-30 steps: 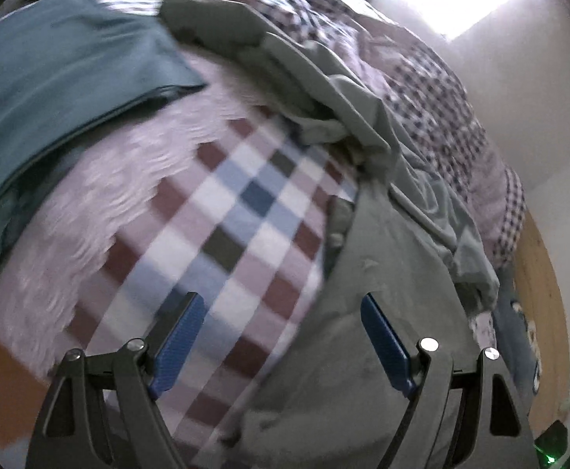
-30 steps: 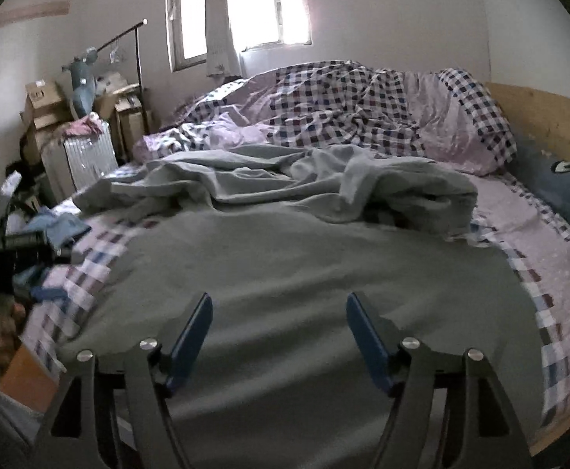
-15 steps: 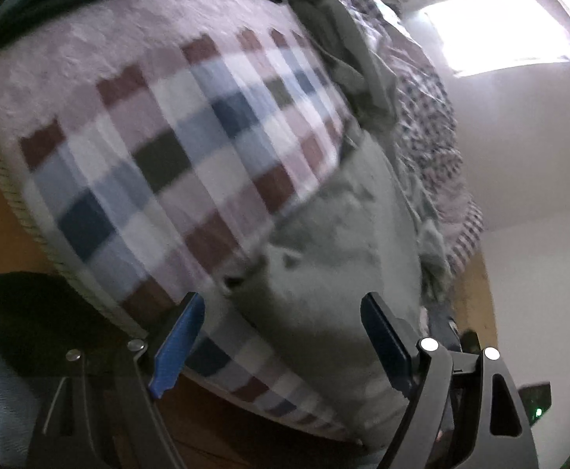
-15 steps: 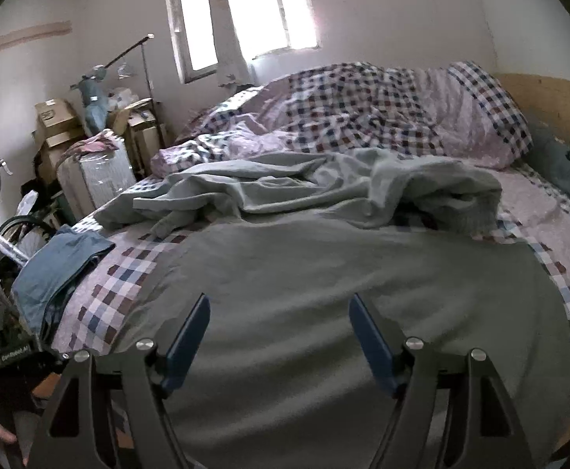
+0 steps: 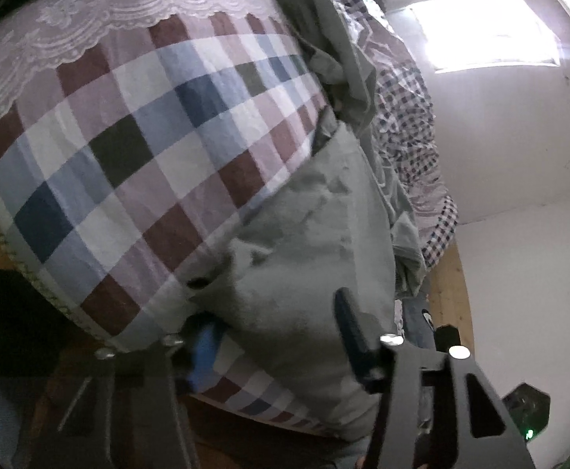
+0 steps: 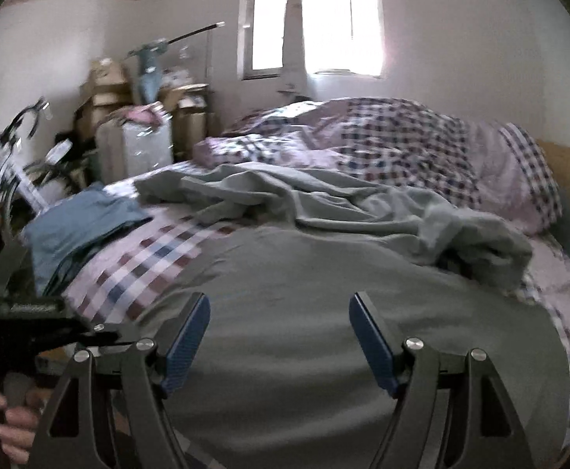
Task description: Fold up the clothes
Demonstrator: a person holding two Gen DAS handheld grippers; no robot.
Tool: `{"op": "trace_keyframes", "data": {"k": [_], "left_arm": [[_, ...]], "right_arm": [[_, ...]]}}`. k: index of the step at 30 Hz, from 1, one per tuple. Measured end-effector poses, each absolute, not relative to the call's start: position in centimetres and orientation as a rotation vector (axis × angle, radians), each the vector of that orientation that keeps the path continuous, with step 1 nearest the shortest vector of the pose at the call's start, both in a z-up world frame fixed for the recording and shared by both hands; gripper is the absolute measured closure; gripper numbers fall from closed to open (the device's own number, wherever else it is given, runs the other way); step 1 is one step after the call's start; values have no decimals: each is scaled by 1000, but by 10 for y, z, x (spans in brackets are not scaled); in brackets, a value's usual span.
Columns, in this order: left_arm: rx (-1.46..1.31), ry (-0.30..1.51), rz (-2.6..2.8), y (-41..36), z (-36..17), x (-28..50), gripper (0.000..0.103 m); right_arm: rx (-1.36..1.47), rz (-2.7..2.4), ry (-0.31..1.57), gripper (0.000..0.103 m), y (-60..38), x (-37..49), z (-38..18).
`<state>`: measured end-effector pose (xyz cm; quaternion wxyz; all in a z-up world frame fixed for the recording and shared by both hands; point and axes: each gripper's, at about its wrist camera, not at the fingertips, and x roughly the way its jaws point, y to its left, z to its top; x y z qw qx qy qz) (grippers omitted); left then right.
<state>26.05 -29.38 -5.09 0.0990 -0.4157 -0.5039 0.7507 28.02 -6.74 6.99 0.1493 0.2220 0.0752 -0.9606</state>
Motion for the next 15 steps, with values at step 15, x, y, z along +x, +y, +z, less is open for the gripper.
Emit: {"op": "trace_keyframes", "data": {"k": [15], "left_arm": [[-1170,-1421,2208,-305,-34,267,98]], "right_arm": [[495,-2427,958,26,-163,332,9]]}}
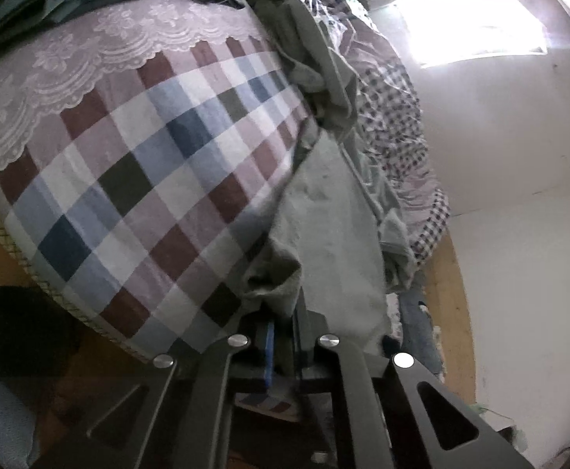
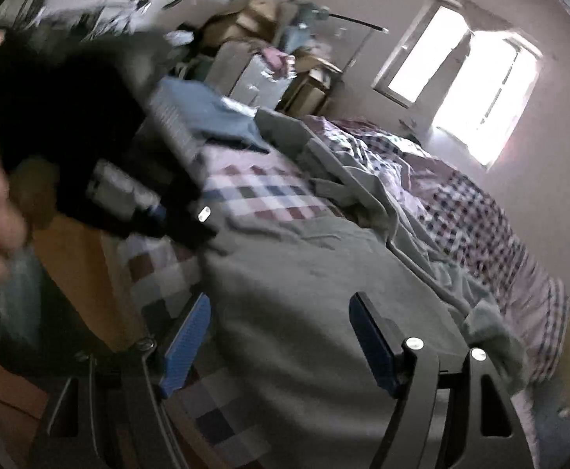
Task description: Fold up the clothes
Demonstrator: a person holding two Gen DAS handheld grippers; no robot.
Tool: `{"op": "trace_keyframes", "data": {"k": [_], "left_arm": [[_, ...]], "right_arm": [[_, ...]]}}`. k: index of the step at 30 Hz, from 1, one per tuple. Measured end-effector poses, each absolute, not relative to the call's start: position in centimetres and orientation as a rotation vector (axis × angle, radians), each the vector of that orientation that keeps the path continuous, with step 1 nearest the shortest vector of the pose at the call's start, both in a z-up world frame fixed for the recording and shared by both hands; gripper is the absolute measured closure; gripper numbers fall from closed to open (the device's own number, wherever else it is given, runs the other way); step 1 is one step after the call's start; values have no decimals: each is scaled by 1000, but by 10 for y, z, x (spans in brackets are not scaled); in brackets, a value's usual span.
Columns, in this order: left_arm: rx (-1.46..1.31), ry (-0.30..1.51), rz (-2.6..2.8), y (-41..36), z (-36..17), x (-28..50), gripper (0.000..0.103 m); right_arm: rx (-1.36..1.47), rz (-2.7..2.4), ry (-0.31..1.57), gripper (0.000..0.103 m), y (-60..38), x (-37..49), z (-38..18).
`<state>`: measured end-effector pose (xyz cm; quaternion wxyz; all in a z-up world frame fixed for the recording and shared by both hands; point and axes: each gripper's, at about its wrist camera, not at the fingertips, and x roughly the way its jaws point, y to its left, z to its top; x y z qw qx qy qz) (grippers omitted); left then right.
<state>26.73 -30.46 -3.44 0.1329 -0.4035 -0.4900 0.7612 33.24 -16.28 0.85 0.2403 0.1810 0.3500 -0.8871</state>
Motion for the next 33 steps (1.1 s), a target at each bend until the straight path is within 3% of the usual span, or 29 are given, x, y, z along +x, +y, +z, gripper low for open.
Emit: {"op": "trace_keyframes", "data": {"k": [12,21,24,26,27,29,33], "left_arm": [[-1108,-1442,2077,-308,-27,264,99],[-1096,-1458,2053,-310,-30,264,99],[-1092,-1456,2048,-310,-29,263,99],[-1083,-1458,2042,-310,-30,263,99],[-1079,-1461,2040,-310,-30,263,99],[-1076,-1470,2042,-311,-31,263,98],[-1086,-1472,2052,-310,-34,265,98]], "right_arm": [[329,-2403,1290,27,-193,335,-33],[272,-2446,1366,27,-204,320,-47],[279,-2479,1353,43,-202,312,-43],[296,-2502,1331,60,-199,305,-39],[302,-2498,1326,63,-199,304,-38],[308,-2482,1317,82,-198,303,-37],[340,-2457,1279,91,-195,302,-34]]}}
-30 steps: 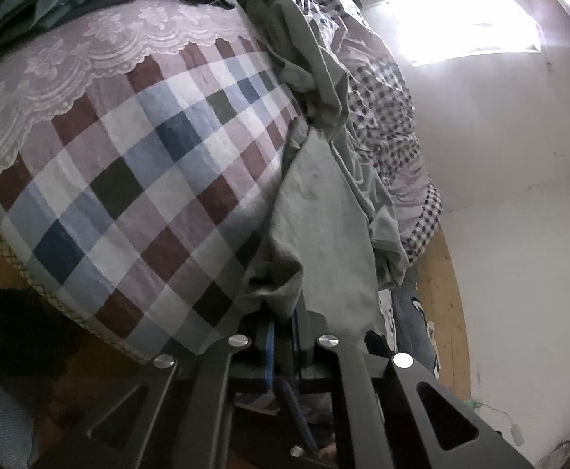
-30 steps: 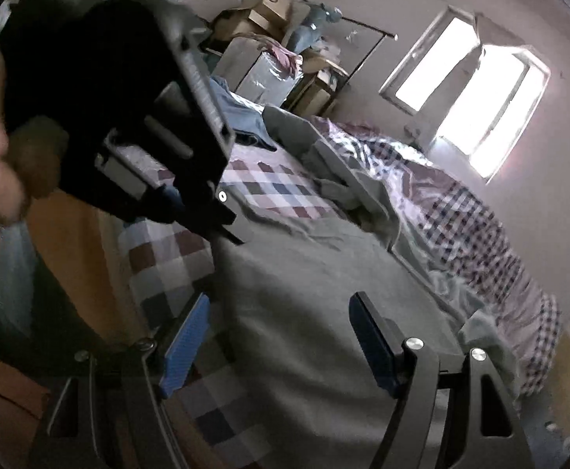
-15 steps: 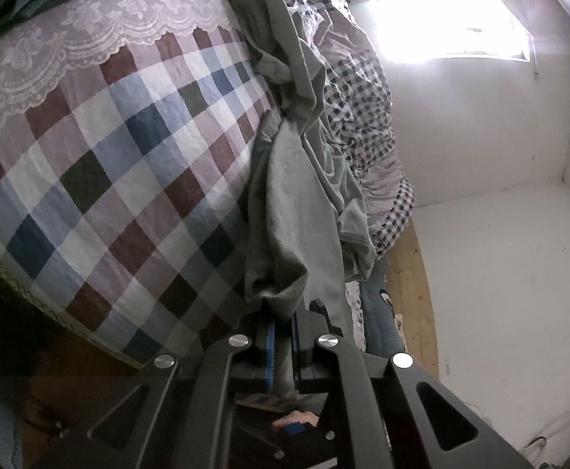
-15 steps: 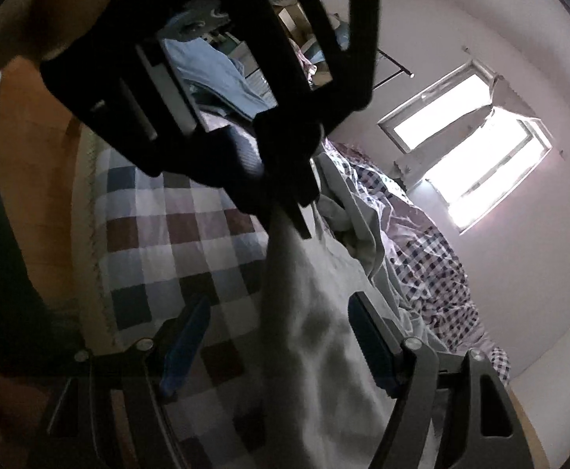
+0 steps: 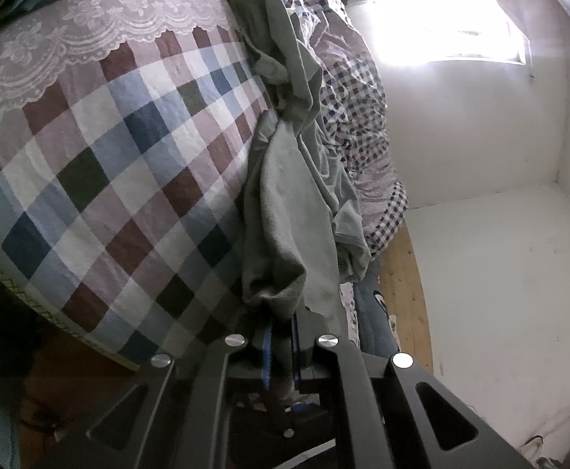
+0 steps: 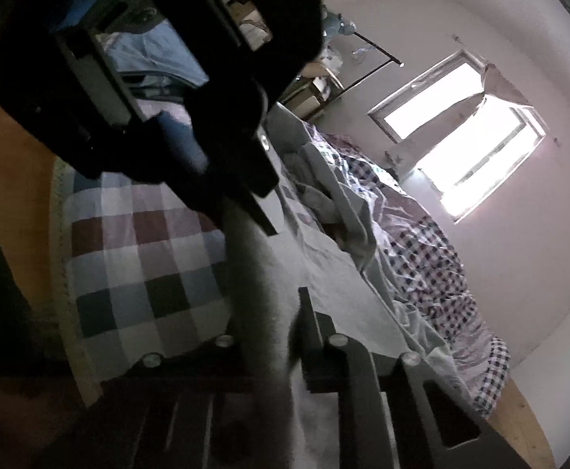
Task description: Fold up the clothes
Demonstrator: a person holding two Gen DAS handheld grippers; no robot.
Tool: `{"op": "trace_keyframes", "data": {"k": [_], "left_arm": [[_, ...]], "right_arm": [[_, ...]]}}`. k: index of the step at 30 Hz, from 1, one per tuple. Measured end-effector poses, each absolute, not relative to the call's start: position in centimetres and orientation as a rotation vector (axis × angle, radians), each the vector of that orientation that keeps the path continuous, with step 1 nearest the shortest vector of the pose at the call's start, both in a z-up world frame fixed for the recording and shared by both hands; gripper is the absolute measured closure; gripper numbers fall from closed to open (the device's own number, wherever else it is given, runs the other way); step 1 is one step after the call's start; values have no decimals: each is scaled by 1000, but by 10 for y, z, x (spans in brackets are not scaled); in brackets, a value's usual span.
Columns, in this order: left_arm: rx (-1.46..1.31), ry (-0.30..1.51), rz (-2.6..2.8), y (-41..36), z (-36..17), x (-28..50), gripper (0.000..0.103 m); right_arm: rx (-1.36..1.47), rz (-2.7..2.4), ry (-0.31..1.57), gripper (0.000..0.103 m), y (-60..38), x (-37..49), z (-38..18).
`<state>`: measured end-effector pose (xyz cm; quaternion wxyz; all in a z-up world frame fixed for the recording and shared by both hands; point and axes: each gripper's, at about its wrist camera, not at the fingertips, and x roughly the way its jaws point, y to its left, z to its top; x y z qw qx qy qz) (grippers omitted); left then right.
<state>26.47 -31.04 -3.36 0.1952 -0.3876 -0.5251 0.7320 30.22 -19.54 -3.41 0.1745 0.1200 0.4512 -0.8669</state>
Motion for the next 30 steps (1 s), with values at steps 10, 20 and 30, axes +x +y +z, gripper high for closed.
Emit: {"op": "trace_keyframes", "data": {"k": [10,20,30], "left_arm": [[-1030,-1460,2010,-298,-34,263,40],[-1007,-1448,2028,-292,-36,232,40],[-1024,-1411,2029,-277,-41,203,40]], "right_arm": [[373,-2480,1174,92,-191,292,-15],[384,-2455,1132,92,-190,293,-13],[344,-2477,1140,92,-194,300,-10]]}}
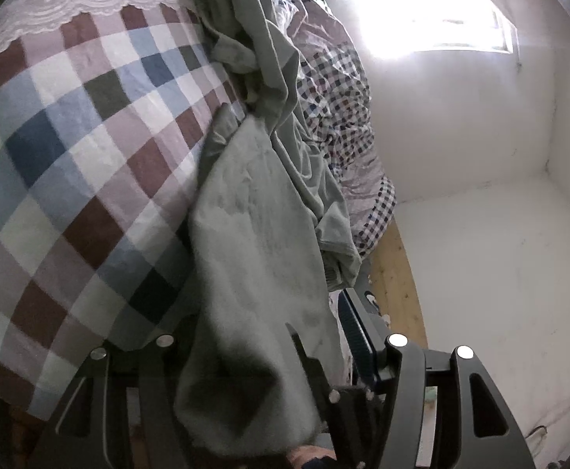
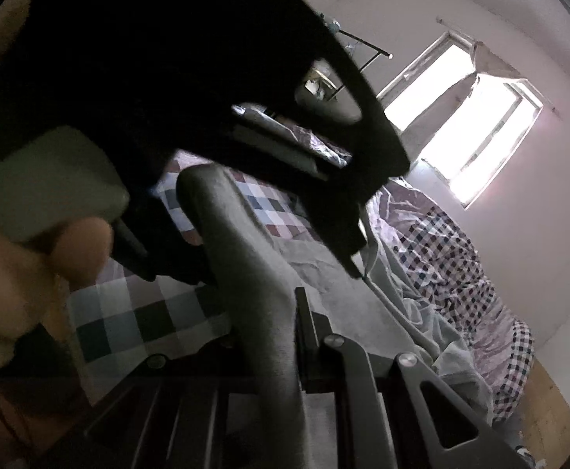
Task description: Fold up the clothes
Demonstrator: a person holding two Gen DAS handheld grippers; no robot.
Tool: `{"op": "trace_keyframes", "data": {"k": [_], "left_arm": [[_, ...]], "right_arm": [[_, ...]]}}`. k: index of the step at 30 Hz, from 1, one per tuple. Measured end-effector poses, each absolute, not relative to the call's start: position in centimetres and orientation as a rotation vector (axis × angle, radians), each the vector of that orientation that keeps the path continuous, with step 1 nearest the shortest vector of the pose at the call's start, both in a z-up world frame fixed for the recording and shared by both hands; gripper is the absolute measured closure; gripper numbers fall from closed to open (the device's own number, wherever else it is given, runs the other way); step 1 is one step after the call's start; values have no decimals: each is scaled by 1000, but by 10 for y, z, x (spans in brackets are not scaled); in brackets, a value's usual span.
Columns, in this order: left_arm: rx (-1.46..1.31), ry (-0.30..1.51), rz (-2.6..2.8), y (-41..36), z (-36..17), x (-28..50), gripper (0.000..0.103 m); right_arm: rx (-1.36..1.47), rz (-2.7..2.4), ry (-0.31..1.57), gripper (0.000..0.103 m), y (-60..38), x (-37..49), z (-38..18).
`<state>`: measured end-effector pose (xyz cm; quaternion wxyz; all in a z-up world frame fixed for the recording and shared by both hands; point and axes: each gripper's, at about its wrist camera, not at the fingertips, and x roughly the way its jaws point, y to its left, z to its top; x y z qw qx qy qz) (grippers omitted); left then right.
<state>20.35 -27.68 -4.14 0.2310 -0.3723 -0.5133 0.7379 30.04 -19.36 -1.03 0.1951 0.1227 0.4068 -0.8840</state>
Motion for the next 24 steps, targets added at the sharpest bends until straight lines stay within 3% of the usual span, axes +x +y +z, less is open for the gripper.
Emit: {"op": "trace_keyframes", "data": {"k": [3,10,15,20,24], "left_arm": [[-1041,-1399,2034,-274,-43,201,41],[-1072,-1425,2064,-277,-47,201,79],[-1113,-1397,2117,-276,-42,201,87],[-1164,-1304,2165,-273,-30,203,94],[-1190,-1244,2180,-272,-19,206,97]], "right_arm": [[341,-2477,1135,92,-193,300,-10],[325,-2475,1160,92,-194,303,-12],[344,-2480,1145,89,-193,304,-10],[345,-2544,1155,53,-184,311,-12],[371,-2616,1154,44,-173,315,-14]]}}
